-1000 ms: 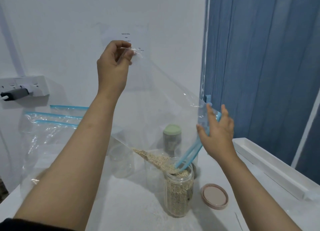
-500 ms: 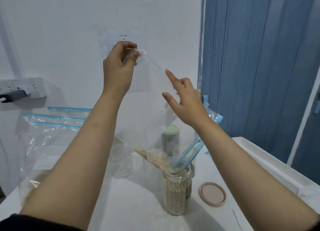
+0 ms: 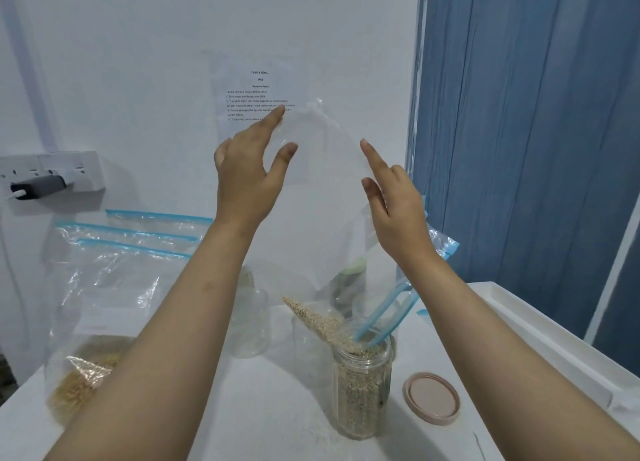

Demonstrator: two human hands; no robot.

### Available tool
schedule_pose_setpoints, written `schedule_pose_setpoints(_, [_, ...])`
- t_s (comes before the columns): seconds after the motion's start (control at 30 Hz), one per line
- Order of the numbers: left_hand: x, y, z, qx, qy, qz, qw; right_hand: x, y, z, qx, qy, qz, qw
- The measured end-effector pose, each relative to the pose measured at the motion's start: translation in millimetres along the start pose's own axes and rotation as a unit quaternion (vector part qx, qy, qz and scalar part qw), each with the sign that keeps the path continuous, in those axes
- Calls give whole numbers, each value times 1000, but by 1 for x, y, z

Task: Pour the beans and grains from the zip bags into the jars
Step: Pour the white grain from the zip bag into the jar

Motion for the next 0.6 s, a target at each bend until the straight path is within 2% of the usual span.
schedule_pose_setpoints(0.17, [-1, -18, 31, -55, 6, -45, 997, -5, 1, 5, -5, 28, -18, 999])
schedule_pose_setpoints(0.27, [-2, -31, 46, -83, 22, -32, 996, -5, 0, 8, -15, 37, -26, 999])
schedule_pose_setpoints(0.6, [-4, -34, 43, -51, 60, 16, 997, -6, 5, 7, 2, 55, -43, 998])
Point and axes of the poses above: each hand's wrist, its own z-axis away from the middle knuckle, its own x-axis out of the palm, y = z × x, the point moved 8 cm from there along -z, towards the middle knuckle, and after that the axes turned 9 degrees about z, right-handed, at the moved point
